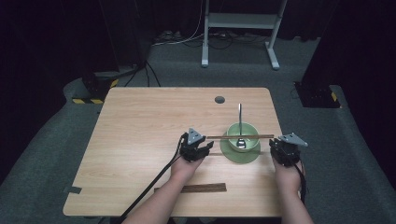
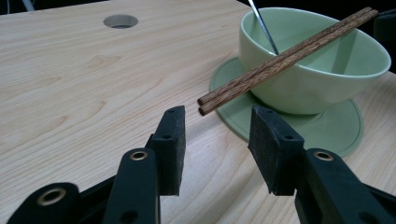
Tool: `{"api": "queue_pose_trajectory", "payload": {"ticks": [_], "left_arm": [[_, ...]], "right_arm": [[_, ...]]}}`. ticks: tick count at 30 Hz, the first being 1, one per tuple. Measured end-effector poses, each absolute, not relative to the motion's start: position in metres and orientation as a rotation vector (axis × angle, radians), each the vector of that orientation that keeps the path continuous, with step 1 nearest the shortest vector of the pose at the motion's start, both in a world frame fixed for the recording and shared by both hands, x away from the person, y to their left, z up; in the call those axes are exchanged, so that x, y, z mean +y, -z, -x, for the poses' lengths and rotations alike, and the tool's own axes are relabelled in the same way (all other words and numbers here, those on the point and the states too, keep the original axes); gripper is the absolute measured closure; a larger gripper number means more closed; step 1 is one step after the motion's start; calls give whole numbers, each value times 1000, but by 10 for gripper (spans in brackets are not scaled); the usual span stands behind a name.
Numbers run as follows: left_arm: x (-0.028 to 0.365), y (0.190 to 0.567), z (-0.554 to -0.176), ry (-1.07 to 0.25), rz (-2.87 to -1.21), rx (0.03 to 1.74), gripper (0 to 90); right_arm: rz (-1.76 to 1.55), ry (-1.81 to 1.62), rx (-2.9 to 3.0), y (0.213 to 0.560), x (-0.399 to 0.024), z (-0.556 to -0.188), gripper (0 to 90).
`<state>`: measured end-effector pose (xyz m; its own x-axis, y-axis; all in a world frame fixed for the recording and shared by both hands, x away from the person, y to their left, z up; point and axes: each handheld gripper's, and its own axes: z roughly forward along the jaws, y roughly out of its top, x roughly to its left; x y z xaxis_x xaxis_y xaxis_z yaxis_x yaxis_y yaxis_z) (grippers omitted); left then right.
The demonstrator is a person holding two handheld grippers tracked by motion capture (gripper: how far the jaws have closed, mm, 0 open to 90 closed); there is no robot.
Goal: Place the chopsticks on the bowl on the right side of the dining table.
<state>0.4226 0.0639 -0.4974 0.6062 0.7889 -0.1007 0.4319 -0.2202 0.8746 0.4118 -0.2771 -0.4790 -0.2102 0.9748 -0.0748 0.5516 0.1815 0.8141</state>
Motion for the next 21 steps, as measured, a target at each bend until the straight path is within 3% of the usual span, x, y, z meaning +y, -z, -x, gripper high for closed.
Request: {"api": "queue_pose_trajectory", "payload": {"ticks": [13,21], "left_arm": [[74,493,-416,-467,-1812,969,730],[74,496,-417,-454,-1800,981,754]], "right_arm": [[-1391,-894,1872,476,-280,-410,732],[-1371,-899,1889,476,-280,-411,719]]}}
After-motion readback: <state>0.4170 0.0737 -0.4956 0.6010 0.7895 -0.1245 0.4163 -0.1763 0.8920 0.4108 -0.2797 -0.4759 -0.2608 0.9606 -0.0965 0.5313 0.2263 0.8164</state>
